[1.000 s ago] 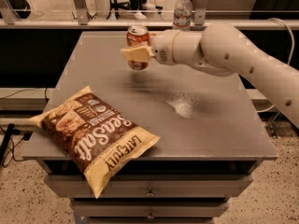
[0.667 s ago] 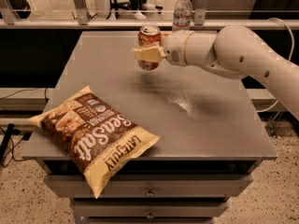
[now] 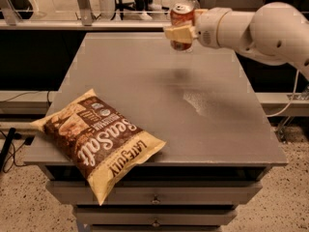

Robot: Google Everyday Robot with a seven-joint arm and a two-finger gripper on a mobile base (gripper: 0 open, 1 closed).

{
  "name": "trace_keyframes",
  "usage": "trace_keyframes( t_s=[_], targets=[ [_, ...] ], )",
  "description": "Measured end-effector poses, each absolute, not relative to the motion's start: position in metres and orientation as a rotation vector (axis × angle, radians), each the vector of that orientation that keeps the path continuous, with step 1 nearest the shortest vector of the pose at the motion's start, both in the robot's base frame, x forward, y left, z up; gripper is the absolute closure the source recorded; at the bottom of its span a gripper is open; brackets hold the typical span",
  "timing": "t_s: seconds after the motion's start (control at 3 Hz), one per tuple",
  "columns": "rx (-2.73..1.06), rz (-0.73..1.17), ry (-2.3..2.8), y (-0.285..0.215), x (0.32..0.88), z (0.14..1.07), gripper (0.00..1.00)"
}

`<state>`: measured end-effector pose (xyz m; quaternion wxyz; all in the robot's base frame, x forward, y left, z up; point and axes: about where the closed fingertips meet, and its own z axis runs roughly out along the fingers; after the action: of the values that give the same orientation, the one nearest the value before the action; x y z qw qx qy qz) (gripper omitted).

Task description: Move coke can near water bottle

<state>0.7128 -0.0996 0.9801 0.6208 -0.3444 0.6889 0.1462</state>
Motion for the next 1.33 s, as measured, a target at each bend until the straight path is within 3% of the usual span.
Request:
trace_keyframes(
  t_s=[0.67, 1.33],
  targets=[
    [-0.652, 0.172, 1.615, -0.199, 0.749, 0.994, 1.0],
    [-0.555, 0.187, 1.689, -0.226, 0.805, 0.951, 1.0]
  ],
)
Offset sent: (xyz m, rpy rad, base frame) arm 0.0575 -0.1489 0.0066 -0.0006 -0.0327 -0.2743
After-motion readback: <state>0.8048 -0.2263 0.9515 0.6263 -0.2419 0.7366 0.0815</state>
